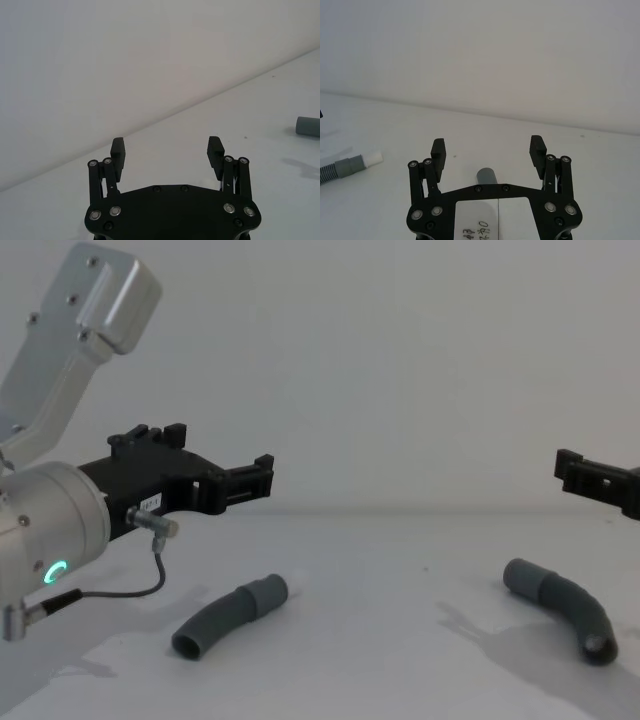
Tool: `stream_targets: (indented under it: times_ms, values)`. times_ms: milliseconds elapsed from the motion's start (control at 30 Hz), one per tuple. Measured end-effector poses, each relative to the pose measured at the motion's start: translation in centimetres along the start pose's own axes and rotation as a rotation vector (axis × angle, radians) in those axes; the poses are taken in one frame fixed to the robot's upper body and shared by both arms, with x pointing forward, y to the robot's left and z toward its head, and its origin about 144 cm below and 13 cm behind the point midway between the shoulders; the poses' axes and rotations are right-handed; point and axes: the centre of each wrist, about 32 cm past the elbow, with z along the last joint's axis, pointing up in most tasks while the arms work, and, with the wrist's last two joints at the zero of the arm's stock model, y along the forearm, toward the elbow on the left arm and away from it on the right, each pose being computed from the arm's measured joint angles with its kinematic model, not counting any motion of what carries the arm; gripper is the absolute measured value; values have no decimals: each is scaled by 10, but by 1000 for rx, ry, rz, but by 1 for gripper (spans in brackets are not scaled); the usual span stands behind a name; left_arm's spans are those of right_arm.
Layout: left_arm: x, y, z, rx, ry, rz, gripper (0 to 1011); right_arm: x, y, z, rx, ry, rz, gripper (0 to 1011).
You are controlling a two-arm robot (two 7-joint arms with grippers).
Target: Use both hands to pick up one end of the pipe from the table, align the ends, and insert them.
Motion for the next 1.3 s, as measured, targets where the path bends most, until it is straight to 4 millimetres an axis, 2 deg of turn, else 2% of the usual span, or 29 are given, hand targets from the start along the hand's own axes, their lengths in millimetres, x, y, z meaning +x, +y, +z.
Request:
stream_targets:
  times_ms: [1033, 1300]
  values:
    - [0, 0, 0, 3, 0, -1, 1001, 0, 0, 0, 0, 0, 0, 1000]
    - [4, 2, 6, 36, 13, -20, 1001, 0, 0, 0, 0, 0, 0, 1000]
